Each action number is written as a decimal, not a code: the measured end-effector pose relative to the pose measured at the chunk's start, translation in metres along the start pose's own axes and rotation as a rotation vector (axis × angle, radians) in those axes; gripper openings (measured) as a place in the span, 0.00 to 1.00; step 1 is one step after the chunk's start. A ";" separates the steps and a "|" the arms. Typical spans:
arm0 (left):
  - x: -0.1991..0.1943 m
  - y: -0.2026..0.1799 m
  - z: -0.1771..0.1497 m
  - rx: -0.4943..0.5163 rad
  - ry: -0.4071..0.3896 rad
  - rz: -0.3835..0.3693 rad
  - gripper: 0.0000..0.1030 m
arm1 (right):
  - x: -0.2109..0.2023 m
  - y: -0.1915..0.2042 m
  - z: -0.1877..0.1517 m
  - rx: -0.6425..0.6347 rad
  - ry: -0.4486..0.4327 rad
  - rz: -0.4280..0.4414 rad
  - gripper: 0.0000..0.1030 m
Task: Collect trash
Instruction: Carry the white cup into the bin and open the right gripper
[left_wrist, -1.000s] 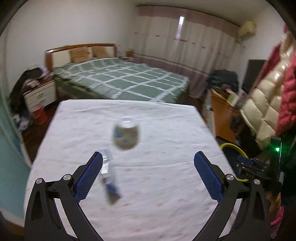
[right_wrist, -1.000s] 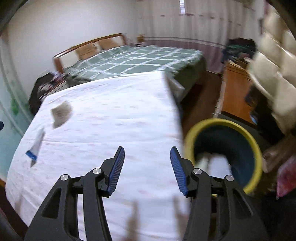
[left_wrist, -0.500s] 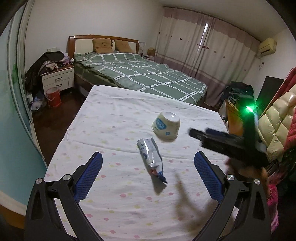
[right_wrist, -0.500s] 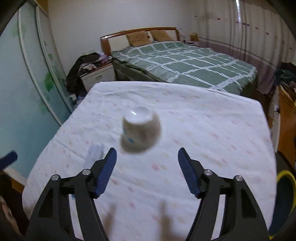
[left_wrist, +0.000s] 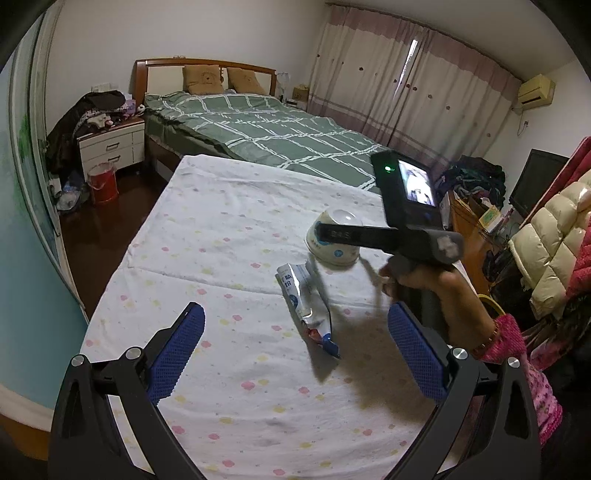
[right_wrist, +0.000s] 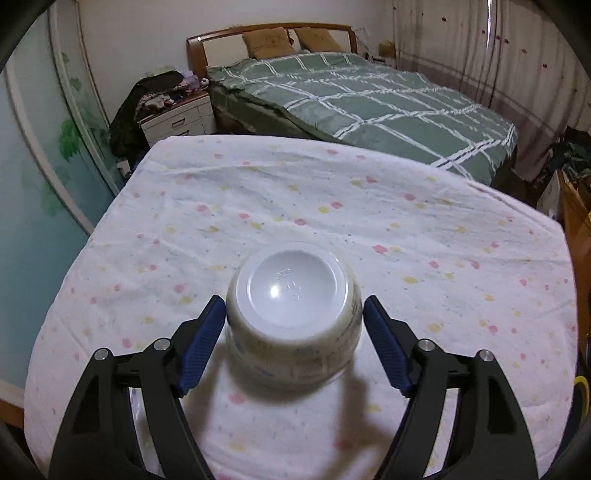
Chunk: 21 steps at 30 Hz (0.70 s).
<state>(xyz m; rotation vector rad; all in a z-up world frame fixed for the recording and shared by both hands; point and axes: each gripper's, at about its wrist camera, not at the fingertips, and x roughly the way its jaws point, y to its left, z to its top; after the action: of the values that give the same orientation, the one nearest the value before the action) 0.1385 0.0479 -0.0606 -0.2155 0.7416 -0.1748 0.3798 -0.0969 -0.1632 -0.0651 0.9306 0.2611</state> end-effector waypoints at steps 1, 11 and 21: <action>0.001 -0.001 0.000 0.003 0.003 -0.002 0.95 | -0.001 0.000 0.000 -0.004 0.004 0.000 0.72; 0.060 -0.014 -0.002 0.030 0.101 -0.005 0.95 | -0.068 -0.049 -0.034 0.059 -0.058 0.012 0.71; 0.103 -0.024 0.003 0.055 0.139 0.038 0.95 | -0.174 -0.208 -0.125 0.291 -0.145 -0.229 0.71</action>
<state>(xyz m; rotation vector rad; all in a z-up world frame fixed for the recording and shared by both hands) 0.2130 0.0015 -0.1193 -0.1383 0.8774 -0.1752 0.2350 -0.3530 -0.1111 0.1141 0.8004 -0.0818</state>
